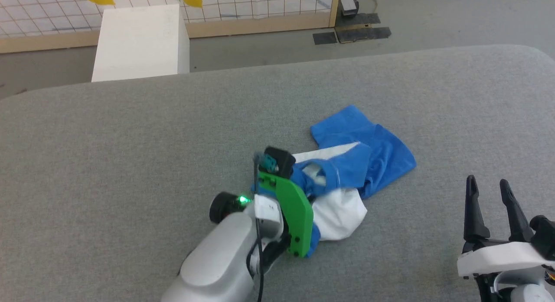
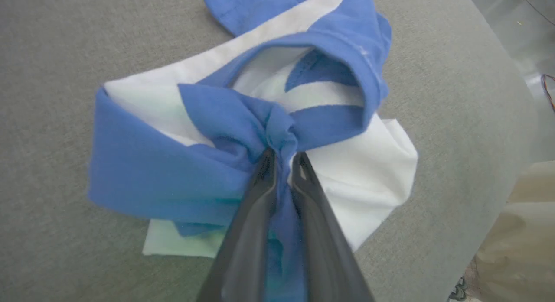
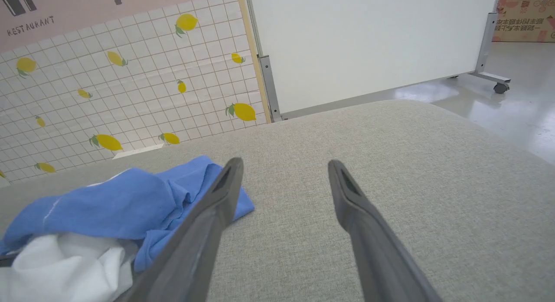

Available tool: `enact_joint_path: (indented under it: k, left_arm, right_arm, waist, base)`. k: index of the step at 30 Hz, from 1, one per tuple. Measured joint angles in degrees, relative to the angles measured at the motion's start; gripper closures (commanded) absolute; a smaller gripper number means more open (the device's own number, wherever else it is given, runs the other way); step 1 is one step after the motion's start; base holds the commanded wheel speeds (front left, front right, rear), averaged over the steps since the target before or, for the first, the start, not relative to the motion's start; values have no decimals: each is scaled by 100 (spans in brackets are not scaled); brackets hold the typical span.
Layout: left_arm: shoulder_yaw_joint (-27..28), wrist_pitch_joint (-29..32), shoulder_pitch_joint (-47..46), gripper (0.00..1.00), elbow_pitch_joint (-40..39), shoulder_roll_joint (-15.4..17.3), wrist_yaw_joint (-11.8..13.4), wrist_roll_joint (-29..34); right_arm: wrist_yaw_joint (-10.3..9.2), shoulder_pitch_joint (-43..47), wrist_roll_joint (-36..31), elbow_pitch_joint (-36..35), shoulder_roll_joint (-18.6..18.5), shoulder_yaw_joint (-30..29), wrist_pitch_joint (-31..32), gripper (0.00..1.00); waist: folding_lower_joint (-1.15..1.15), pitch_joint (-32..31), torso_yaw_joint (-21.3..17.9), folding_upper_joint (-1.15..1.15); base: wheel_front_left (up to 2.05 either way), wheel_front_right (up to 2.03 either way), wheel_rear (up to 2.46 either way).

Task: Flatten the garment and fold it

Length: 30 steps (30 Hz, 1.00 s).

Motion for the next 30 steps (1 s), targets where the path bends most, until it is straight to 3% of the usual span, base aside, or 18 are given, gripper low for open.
enact_joint_path:
  k: [2, 3, 4, 11, 16, 21, 25, 27, 30]
  left_arm:
    - [-105, -76, 5, 60, 253, -11, 55, -38]
    - [-145, -136, -1, 14, 343, -19, 76, -80]
    - [-183, -204, -20, 0, 407, -26, 77, -113]
    - [-299, -698, -283, 0, 312, -37, 82, -376]
    - [-104, -1133, -386, 0, -389, 89, 103, -398]
    - [286, -1919, -144, 0, -1316, 565, 510, -80]
    - [561, -2939, 505, 0, -1975, 939, 759, 229]
    - [728, -3579, 915, 0, -2209, 1039, 888, 347]
    - [1062, -3945, 1540, 0, -2393, 1133, 1161, 605]
  right_arm:
    - [-1, -36, 1, 9, -1, 18, 0, 0]
    - [0, -59, 1, 15, 0, 25, 0, 0]
    - [0, -80, 1, 20, 0, 26, 0, 0]
    - [0, -76, 0, 83, -1, -33, 0, 0]
    - [-1, -22, -4, 91, -1, -77, 0, 0]
    - [-1, 55, -9, 58, -1, -115, 0, 0]
    - [-1, 75, -9, -43, 0, -100, 0, 0]
    - [0, 120, -10, -93, 0, -104, 0, 0]
    - [-1, 171, -11, -113, 0, -98, 0, 0]
  waist:
    - [0, 39, 0, 0]
    - [0, 55, 3, 0]
    - [0, 64, 12, 0]
    - [0, -22, 146, 0]
    - [0, -200, 250, 0]
    - [0, -365, 351, 0]
    - [0, -465, 392, 0]
    - [0, -493, 393, 0]
    - [0, -514, 375, 0]
  base:
    - [0, 0, 0]
    - [0, 0, 0]
    - [0, 0, 0]
    - [0, 0, 0]
    - [0, 0, 0]
    - [0, 0, 0]
    - [0, 0, 0]
    - [0, 0, 0]
    - [0, 0, 0]
